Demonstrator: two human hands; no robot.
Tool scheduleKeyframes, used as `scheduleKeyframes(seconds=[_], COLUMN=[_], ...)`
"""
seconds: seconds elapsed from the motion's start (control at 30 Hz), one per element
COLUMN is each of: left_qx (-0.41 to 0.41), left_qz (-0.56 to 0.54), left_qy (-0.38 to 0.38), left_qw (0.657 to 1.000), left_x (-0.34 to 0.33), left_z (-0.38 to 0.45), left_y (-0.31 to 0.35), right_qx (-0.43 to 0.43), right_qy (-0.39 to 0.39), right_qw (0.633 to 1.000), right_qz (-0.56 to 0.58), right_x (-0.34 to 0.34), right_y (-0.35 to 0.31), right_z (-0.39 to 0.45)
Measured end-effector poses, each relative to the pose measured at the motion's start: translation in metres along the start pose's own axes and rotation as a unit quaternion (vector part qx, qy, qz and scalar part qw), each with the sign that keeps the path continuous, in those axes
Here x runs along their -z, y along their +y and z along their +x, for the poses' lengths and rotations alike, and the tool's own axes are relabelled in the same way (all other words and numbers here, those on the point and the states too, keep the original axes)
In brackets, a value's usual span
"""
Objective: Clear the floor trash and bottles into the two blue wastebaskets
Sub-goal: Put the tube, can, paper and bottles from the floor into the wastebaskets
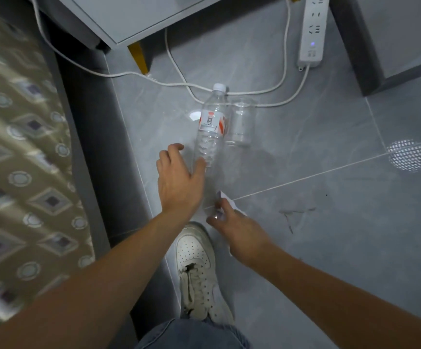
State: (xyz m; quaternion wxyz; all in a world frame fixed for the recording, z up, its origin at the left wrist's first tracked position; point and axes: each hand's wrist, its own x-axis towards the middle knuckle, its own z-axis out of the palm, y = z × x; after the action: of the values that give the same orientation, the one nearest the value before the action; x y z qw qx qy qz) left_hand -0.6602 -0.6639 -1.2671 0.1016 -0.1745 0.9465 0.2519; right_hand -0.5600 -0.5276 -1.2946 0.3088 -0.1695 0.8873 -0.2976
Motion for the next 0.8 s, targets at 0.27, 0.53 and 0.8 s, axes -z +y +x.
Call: scheduleKeyframes(seconds=[0.27, 0.53, 0.8], left_qx=[-0.024, -0.150, -0.256], left_qz=[-0.008, -0.085, -0.094], left_qy=[-0.058, -0.458, -0.437], left_qw=[0.998, 0.872, 0.857], left_x=[0.028, -0.062, -0.055], left_z=[-0.073, -0.140, -0.194], left_y=[-0.020, 0.073, 0.180], right_qx=[-0.137, -0.317, -0.280], right_qy=[0.102, 0.190, 0.157], right_qw=[0.984, 0.721, 0.663], right_qz=[0.053, 0.586, 0.676], right_x=[0.014, 0.087, 0.163], right_y=[0.047, 0.095, 0.105], right_z=[-0.034, -0.134, -0.277])
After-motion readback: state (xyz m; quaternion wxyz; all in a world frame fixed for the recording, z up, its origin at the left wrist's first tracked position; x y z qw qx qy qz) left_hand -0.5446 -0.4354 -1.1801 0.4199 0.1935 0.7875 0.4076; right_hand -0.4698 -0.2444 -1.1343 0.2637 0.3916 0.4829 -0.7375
